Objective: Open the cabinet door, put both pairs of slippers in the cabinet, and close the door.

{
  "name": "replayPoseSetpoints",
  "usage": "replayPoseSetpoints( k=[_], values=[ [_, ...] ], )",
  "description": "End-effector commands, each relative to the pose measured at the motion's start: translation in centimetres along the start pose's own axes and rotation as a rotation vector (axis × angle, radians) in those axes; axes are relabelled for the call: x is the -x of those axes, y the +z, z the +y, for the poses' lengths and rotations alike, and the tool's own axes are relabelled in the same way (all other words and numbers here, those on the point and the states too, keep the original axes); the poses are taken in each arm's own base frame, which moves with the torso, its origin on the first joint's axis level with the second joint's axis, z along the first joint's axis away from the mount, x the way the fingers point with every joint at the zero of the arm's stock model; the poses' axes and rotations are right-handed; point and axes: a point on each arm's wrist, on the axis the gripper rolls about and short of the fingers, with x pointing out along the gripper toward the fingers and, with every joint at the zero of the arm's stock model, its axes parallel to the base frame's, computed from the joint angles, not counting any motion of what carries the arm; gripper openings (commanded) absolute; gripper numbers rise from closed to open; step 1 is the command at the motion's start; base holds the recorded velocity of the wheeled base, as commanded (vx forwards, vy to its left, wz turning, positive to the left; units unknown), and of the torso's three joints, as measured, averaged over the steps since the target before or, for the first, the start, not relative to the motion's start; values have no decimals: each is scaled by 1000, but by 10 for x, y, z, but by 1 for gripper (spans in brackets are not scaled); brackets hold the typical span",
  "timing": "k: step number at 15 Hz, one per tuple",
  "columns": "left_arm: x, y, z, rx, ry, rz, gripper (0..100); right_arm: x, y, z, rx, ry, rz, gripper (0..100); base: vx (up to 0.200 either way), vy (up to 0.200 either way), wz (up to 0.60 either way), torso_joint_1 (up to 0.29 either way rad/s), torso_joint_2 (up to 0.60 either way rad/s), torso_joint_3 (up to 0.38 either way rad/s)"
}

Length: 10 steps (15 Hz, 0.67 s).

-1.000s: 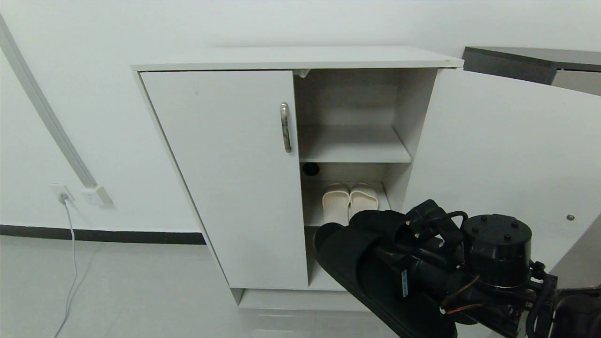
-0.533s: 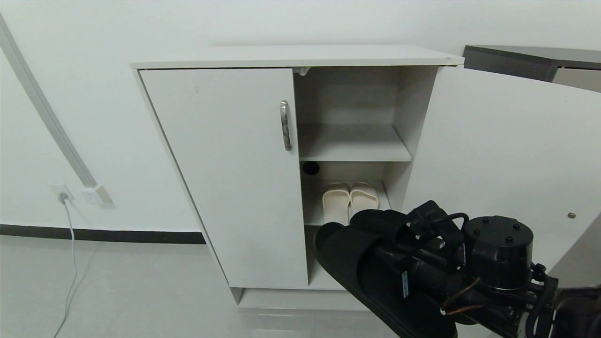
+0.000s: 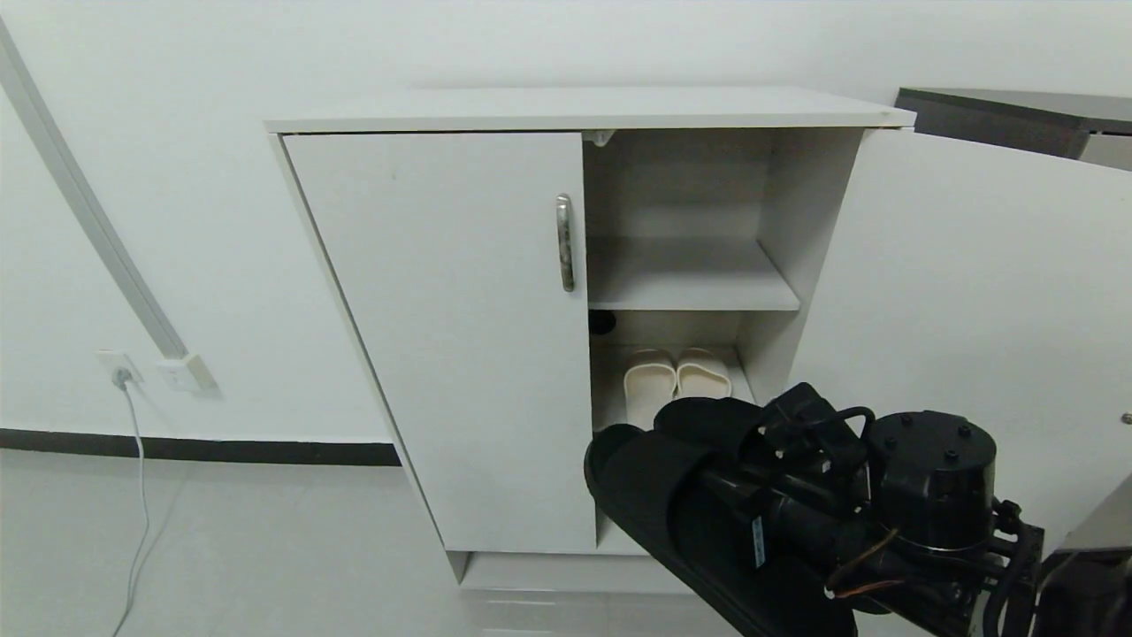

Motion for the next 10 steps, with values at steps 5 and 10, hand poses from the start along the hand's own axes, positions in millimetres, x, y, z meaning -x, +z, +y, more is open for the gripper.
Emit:
replayPoseSetpoints(
  k=[5, 10],
  values=[
    [0, 0, 0, 1, 0, 2, 0, -1, -3, 3, 6, 10, 12, 0, 0, 0, -240, -2, 1, 2],
    [0, 0, 0, 1, 2, 2, 0, -8, -8, 7, 11, 22, -15, 0, 0, 0, 0, 0, 0, 0]
  ],
)
